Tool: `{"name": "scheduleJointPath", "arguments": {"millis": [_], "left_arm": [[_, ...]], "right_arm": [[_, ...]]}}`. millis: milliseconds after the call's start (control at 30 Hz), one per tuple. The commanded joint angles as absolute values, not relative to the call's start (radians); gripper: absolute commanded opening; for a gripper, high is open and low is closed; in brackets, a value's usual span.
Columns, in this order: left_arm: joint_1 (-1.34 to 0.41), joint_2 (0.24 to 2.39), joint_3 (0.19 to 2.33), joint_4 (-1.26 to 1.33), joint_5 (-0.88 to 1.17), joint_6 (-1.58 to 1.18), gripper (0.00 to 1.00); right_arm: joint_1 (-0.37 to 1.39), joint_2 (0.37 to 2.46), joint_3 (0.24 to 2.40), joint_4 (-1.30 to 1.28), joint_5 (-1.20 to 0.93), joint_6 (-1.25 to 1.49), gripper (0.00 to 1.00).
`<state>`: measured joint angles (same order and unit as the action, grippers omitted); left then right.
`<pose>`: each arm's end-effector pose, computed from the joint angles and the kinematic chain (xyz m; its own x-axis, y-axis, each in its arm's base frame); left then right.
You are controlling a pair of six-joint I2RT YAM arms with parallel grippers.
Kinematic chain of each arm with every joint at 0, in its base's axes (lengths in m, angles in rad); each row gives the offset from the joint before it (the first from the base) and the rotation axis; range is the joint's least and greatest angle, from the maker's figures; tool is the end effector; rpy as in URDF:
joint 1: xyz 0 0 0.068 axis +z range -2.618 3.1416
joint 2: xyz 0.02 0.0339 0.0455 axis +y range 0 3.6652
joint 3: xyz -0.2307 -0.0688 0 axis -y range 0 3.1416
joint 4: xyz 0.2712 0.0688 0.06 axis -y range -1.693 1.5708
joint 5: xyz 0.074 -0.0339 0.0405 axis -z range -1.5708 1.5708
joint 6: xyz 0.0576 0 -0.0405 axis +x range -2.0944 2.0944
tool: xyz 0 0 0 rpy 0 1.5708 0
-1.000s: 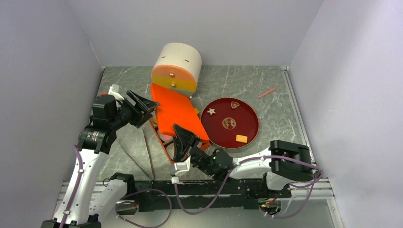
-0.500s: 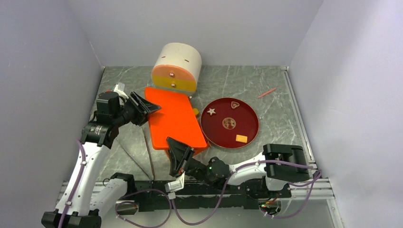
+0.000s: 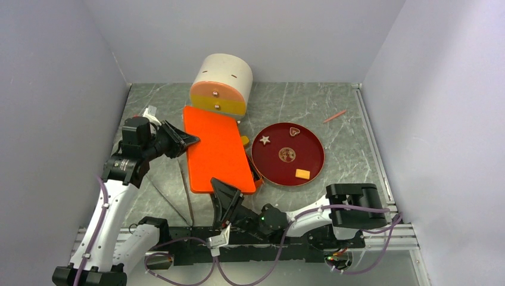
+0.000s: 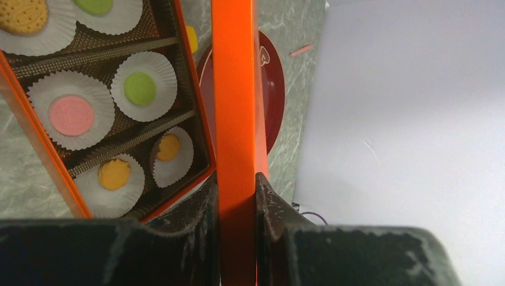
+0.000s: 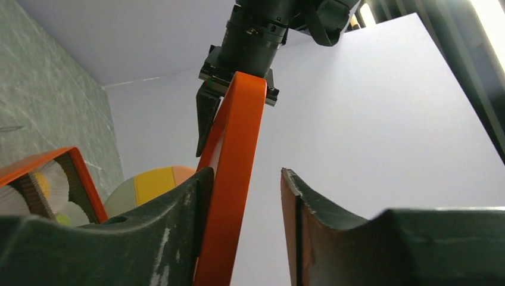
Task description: Pack the cookies
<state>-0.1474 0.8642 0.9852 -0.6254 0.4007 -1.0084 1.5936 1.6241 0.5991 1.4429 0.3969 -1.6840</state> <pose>0.2375 -0.0580 0.3199 -0.6551 -0.6902 -0.3073 -0.1522 0.5190 -0.8411 0.0145 0.3410 0.1948 0.9252 -0.3759 -0.0526 0.0959 0.3656 -0.9258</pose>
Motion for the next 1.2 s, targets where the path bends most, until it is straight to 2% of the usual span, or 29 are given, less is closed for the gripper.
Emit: {"name": "scheduleJointPath", "arguments": {"millis": [0, 67, 267, 400, 633, 867, 1033, 1167], "left_arm": [[-0.146, 0.809, 0.945, -0.509, 0.368, -1.033, 0.05], [-0.146, 0.780, 0.914, -0.440, 0.345, -1.083, 0.05], [-0.146, 0.743, 0.848, -0.241, 0.327, -1.200, 0.05], [-0.146, 0.749, 0.833, -0.160, 0.334, -1.222, 0.05], [-0.146, 0.699, 0.757, -0.078, 0.287, -1.277, 0.05], [-0.146, 0.615, 0.670, -0.103, 0.223, -1.278, 0.05], [-0.146, 0.558, 0.577, -0.088, 0.201, -1.302, 0.05], [-0.146, 0.525, 0.482, -0.023, 0.211, -1.332, 0.05]], "right_arm": [[1.623, 1.583, 0.572, 1.459, 0.483, -1.689, 0.54], [1.639, 1.554, 0.560, 1.392, 0.520, -1.664, 0.62], [1.670, 1.436, 0.537, 1.147, 0.618, -1.506, 0.76], [1.678, 1.318, 0.556, 0.883, 0.671, -1.337, 0.87], [1.683, 1.111, 0.697, 0.263, 0.652, -0.869, 0.92], [1.681, 1.001, 0.800, -0.109, 0.543, -0.542, 1.00], [1.631, 0.978, 0.849, -0.180, 0.510, -0.354, 1.00], [1.428, 0.932, 0.849, -0.143, 0.339, -0.205, 1.00]]}}
